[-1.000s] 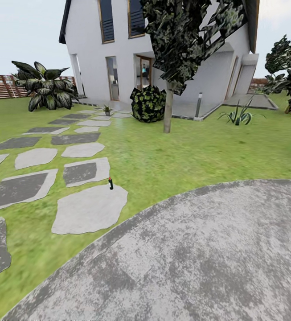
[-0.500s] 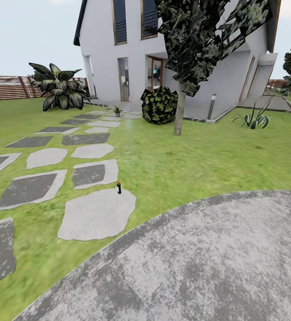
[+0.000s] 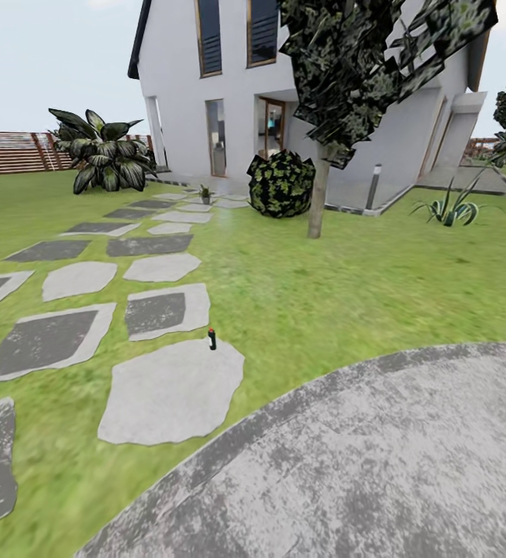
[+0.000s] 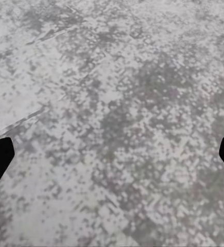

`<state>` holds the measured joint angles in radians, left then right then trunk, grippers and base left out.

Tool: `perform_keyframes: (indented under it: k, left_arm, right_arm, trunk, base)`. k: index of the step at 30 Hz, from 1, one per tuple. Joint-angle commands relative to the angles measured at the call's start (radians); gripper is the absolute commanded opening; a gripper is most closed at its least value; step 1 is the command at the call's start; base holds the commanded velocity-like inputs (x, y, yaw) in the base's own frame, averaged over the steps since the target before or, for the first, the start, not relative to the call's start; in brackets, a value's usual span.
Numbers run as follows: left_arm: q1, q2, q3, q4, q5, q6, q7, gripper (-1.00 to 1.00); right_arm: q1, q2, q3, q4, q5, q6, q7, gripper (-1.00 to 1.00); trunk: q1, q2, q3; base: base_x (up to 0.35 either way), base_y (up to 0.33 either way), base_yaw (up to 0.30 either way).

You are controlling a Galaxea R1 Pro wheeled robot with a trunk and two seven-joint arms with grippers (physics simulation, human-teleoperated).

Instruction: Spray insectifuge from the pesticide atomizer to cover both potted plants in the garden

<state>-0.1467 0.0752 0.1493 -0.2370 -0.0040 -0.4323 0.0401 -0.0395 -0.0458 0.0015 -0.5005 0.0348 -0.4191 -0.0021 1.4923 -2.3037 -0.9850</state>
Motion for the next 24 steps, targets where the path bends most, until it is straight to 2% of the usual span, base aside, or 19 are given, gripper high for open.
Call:
perform_keyframes:
  k: [1, 24]
  left_arm:
    - [-0.001, 0.0, 0.0, 0.001, -0.001, -0.003, 0.003, 1.0]
    - [-0.001, 0.0, 0.0, 0.002, -0.001, -0.003, 0.003, 1.0]
  right_arm:
    - [0.0, 0.0, 0.0, 0.0, 0.004, -0.003, 0.0, 1.0]
    - [0.0, 0.0, -0.004, 0.0, 0.004, -0.003, 0.001, 1.0]
  trunk:
    - [0.0, 0.0, -0.001]
    - [0.0, 0.0, -0.001]
  base:
    - [0.304, 0.086, 0.0]
    - [0.337, 0.003, 0.0]
